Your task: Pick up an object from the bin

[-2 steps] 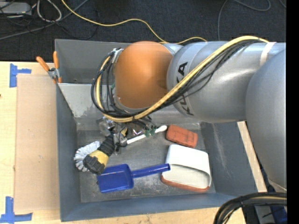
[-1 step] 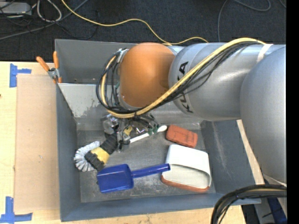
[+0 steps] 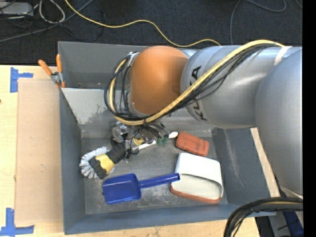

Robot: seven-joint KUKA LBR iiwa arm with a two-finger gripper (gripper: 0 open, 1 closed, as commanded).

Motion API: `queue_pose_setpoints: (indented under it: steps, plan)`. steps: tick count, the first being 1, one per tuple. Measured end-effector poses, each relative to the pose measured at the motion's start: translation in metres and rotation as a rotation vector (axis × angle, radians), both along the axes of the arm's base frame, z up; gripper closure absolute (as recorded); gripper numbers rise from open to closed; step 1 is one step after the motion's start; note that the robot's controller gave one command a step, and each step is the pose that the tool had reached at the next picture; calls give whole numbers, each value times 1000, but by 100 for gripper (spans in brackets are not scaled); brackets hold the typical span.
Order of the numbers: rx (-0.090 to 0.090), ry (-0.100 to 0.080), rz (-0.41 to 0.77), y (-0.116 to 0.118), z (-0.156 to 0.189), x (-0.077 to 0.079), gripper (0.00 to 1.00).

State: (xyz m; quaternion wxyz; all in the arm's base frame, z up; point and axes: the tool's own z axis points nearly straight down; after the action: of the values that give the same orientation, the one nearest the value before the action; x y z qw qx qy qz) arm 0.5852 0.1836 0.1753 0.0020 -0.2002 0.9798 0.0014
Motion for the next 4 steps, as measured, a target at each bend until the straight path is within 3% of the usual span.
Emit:
queue_pose_setpoints:
  steps: [1,2,3,4]
  plan:
    - [0,-1,162,-18,-21,6,100]
    - [1,1,-45,-27,-24,7,100]
    - [0,3,55,-11,-83,-10,100]
    - [-2,1,10,-1,-93,-25,100]
